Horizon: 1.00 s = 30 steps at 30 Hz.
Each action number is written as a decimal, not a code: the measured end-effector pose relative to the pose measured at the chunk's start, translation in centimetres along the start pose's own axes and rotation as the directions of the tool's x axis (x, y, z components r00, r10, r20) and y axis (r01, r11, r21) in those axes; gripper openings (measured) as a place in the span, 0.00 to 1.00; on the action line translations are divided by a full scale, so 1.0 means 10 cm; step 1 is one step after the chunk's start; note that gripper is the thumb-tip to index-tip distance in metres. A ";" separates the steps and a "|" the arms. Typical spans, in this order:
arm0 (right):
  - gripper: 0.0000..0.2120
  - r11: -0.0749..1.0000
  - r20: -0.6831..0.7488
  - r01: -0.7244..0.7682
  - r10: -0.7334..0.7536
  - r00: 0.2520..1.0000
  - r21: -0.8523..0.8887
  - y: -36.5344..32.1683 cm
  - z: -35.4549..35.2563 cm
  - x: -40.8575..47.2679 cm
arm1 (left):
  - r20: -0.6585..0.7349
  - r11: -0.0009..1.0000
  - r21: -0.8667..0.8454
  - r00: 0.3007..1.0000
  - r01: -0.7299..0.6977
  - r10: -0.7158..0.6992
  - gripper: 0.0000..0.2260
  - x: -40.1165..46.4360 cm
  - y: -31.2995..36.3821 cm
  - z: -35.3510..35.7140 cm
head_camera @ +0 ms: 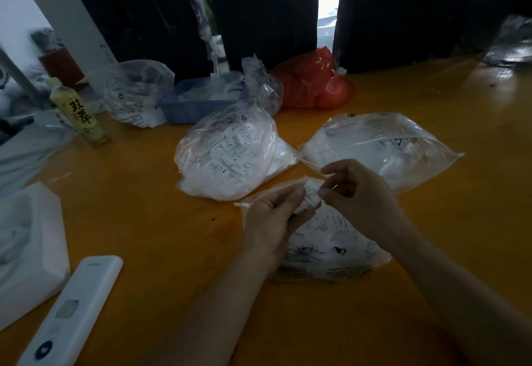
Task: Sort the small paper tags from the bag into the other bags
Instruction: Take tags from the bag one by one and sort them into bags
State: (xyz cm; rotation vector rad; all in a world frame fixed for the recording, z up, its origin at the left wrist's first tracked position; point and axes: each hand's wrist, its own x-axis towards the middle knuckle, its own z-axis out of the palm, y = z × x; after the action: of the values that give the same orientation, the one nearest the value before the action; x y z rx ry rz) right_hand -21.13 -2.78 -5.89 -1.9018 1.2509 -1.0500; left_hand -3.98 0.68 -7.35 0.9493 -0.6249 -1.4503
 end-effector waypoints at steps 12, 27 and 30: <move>0.08 1.000 -0.058 0.009 -0.010 0.998 -0.008 -0.03 -0.04 -0.01 | 0.038 0.951 0.271 0.989 -0.149 0.144 0.11 0.00 0.01 -0.04; 0.10 0.902 -0.328 -0.162 0.024 0.945 -0.400 0.35 -0.41 0.29 | 0.094 0.116 0.947 0.607 -0.298 0.789 0.13 0.36 1.00 -0.31; 0.16 0.778 -0.237 -0.268 0.157 0.959 -0.569 0.55 -0.46 0.35 | 0.088 -0.039 0.996 0.696 -0.086 0.713 0.14 0.70 1.12 -0.48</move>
State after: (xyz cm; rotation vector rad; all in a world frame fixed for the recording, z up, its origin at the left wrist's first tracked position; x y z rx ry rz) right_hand -26.67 -8.34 -7.23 -2.0627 2.0429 -0.7614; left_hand 6.52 -6.81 -1.75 1.8586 -1.4401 0.1352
